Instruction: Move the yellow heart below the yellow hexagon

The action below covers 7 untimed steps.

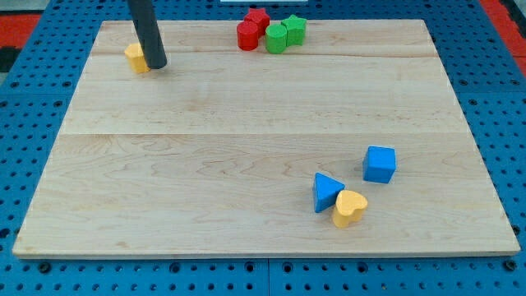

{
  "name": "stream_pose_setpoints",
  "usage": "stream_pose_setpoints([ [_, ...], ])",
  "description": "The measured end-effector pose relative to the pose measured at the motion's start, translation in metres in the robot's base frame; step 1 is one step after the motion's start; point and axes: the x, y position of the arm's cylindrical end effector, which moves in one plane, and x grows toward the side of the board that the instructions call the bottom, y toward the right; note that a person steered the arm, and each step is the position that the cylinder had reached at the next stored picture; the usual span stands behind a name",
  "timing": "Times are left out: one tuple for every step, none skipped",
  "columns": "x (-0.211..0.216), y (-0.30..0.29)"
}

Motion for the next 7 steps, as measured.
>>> stream_pose_setpoints([
  [0.066, 0.070],
  [0.123, 0.186],
  [0.117, 0.326],
  [0.103, 0.436],
  [0.133, 0.472],
  [0.142, 0.478],
  [0.193, 0.459],
])
